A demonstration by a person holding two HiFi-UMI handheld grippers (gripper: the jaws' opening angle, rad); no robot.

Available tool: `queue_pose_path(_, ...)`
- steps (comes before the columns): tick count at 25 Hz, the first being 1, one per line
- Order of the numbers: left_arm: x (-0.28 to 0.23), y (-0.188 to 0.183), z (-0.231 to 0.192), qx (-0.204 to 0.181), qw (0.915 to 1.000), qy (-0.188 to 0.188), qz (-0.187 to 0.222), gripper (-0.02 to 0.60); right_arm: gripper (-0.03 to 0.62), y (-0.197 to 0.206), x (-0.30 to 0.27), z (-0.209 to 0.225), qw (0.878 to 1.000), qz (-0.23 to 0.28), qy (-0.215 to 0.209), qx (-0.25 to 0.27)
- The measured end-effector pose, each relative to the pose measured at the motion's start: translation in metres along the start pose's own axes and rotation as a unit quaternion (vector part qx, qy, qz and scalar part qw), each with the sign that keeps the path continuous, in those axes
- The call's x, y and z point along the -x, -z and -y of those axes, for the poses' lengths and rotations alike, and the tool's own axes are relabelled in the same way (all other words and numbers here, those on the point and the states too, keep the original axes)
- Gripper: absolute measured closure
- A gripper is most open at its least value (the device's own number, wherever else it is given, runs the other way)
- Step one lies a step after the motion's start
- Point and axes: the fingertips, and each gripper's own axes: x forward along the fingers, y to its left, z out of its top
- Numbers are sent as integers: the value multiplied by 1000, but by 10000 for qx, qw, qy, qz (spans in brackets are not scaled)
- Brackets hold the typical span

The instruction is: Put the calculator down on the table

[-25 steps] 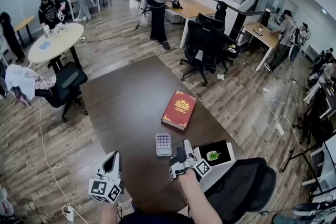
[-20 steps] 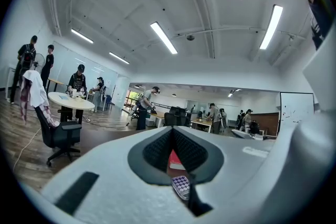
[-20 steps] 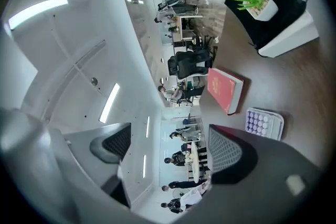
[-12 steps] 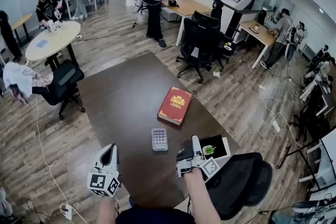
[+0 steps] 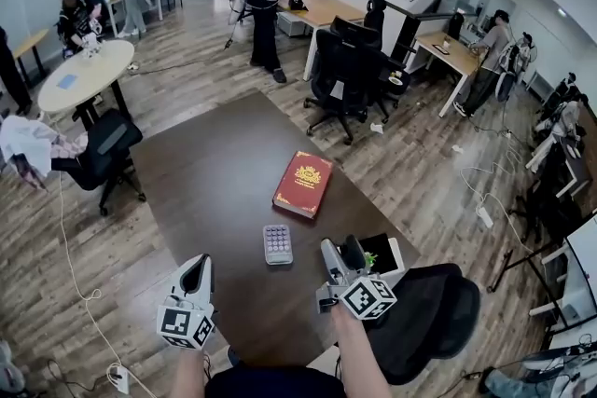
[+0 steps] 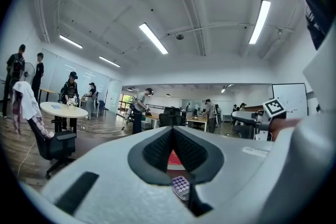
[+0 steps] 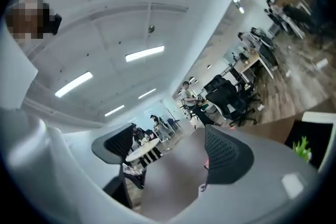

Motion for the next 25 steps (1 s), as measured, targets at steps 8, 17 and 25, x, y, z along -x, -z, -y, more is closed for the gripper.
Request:
queue_pose_path(8,-3,4,4,-110,9999,-31,-32,584,180,6,2,-15,9717,-505,305,2286)
queue_pose_path(17,-1,5,-5,-58,9998,-181,6,584,265,2,5,-17,9434,-574,530,3224)
queue_pose_path(25,-6,5,3,-100,9999,-37,-21,584,554,0,10,-13,9450,-591,660,3149)
